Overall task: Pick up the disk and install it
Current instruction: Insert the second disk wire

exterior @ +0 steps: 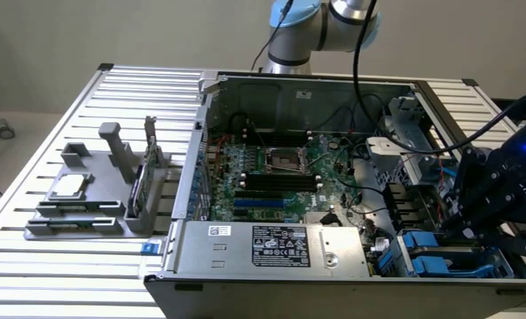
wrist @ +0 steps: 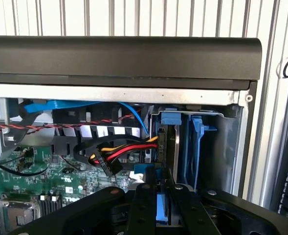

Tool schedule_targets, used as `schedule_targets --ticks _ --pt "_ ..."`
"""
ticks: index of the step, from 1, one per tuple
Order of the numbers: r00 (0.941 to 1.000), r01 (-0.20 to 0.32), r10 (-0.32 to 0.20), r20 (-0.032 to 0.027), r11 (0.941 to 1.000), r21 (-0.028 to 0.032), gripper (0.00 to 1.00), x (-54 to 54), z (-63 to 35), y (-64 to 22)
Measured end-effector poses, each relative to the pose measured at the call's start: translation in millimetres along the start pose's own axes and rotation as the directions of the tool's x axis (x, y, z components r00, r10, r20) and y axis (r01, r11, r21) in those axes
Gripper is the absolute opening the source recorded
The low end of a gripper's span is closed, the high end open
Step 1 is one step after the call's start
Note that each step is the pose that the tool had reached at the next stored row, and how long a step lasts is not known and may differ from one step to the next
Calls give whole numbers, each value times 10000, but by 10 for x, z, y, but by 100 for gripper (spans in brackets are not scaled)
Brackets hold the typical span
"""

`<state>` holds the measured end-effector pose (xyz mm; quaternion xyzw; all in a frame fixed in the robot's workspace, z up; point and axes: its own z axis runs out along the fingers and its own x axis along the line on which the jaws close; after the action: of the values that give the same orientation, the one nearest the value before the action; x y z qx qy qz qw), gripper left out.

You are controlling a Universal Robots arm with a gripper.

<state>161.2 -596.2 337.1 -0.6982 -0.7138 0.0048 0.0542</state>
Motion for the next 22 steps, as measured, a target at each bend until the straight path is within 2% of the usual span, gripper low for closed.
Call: schedule_targets --ticks 9,15,18,20,21,22 --pt "9991 415 -415 32 9991 10 16 -10 31 -7" --pt "9985 544 -544 30 9985 16 18 -13 30 -8" --pt "9985 550 -550 37 9985 17 36 -10 -13 -15" --pt "9985 551 -551 37 9985 18 36 -8 -49 -19" --pt "9985 552 -552 37 9985 18 42 -7 -65 -22" --pt "9985 552 -552 36 9985 18 42 -7 -78 -27"
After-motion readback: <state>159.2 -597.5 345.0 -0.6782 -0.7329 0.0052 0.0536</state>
